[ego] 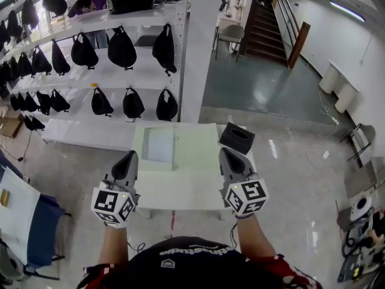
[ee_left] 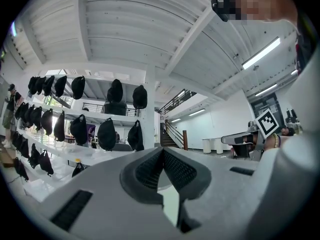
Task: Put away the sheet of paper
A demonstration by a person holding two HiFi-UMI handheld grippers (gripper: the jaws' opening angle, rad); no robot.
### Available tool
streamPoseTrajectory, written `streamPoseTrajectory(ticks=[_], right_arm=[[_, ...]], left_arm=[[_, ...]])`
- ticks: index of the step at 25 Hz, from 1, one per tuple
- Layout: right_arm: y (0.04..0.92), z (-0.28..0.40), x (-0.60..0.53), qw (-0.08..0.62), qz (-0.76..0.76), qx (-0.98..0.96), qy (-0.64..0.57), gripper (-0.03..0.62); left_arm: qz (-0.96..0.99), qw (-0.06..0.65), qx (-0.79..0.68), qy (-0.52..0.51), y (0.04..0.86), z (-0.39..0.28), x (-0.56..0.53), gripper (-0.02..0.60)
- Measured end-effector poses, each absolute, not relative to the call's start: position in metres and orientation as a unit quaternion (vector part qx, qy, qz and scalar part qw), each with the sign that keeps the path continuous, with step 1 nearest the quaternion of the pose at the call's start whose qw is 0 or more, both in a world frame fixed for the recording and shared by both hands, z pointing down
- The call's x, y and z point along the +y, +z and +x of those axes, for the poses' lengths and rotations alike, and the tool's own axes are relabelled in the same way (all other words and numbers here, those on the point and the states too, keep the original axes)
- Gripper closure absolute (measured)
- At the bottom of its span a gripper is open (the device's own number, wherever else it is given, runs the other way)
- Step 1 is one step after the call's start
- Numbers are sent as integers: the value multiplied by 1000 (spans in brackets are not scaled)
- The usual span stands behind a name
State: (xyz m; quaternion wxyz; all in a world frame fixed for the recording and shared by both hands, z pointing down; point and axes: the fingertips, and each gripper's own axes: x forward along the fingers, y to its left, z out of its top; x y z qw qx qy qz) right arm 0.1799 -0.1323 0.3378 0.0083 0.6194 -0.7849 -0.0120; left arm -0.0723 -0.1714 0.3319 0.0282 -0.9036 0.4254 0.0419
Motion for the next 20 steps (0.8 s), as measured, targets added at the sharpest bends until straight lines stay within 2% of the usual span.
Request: streamPoseTrajectory(ticks=[20], right_arm=[[336, 185, -134, 8, 626, -780, -12, 597]], left_arm=[[-906, 28, 421, 42, 331, -72, -173, 578]])
